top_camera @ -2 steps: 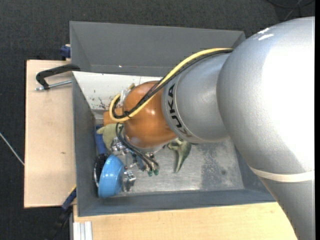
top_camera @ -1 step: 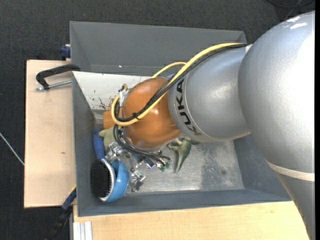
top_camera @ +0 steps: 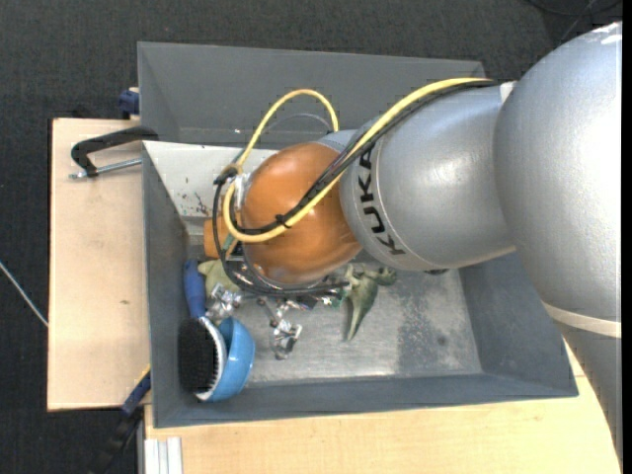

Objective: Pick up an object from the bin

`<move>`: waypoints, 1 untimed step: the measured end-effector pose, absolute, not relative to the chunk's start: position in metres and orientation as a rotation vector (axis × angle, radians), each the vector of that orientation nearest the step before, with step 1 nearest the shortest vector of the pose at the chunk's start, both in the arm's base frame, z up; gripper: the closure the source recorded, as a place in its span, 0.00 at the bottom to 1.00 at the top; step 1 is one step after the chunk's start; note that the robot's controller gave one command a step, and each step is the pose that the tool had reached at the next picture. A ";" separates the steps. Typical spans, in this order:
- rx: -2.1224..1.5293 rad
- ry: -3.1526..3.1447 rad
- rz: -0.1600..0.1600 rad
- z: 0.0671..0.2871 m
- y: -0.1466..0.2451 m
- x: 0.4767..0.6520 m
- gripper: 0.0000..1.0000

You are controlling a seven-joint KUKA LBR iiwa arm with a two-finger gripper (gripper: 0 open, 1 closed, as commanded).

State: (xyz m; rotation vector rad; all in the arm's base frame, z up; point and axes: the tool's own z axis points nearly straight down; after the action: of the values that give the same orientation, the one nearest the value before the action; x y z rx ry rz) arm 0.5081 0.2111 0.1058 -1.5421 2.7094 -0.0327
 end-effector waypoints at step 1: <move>-1.844 2.511 -0.034 0.088 0.219 0.510 0.00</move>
Offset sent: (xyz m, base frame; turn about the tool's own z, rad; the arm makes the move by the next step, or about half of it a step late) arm -0.0131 0.0225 -0.0358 -0.2655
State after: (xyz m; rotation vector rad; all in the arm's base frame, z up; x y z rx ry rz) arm 0.5095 0.2192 0.0884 -1.8437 2.5108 -0.0344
